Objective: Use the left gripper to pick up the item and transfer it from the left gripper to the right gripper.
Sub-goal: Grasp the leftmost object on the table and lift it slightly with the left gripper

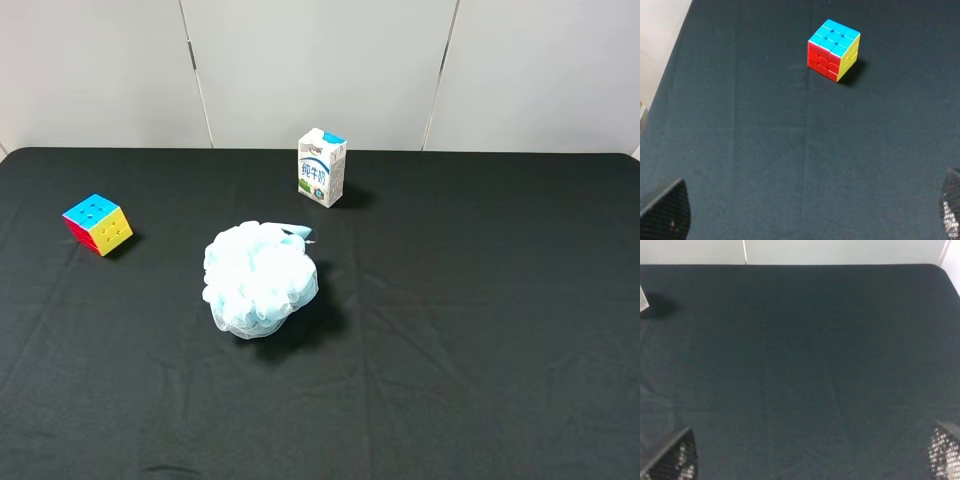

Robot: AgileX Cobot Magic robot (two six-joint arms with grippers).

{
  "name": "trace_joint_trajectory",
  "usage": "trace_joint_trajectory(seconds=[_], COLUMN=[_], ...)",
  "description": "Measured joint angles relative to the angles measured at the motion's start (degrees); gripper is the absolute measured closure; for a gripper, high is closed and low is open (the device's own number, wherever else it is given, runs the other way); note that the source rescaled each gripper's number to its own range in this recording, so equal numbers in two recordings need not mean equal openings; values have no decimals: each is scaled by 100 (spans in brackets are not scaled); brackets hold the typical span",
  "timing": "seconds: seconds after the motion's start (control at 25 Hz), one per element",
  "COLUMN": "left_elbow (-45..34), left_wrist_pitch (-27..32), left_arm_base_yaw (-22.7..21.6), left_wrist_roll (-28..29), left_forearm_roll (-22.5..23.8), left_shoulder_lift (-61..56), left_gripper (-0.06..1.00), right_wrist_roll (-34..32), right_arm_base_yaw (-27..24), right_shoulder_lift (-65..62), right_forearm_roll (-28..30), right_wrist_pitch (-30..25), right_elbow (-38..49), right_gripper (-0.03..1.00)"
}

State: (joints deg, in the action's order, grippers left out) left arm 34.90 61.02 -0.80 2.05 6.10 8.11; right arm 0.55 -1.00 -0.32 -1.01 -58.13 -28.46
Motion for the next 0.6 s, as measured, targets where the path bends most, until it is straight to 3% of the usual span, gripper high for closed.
trace_joint_trajectory(seconds=[0.6], left_elbow=[1419], left_wrist_pitch=[-353], left_arm_base_yaw=[0], left_wrist_roll=[-171], left_forearm_roll=[22], left_shoulder_lift=[3376], left_gripper=[-6], right_wrist_roll=[0], right_arm_base_yaw=[0], right_shoulder_lift=[0], right_forearm_roll=[0], right_wrist_pitch=[0], right_elbow=[0], right_gripper=[-3])
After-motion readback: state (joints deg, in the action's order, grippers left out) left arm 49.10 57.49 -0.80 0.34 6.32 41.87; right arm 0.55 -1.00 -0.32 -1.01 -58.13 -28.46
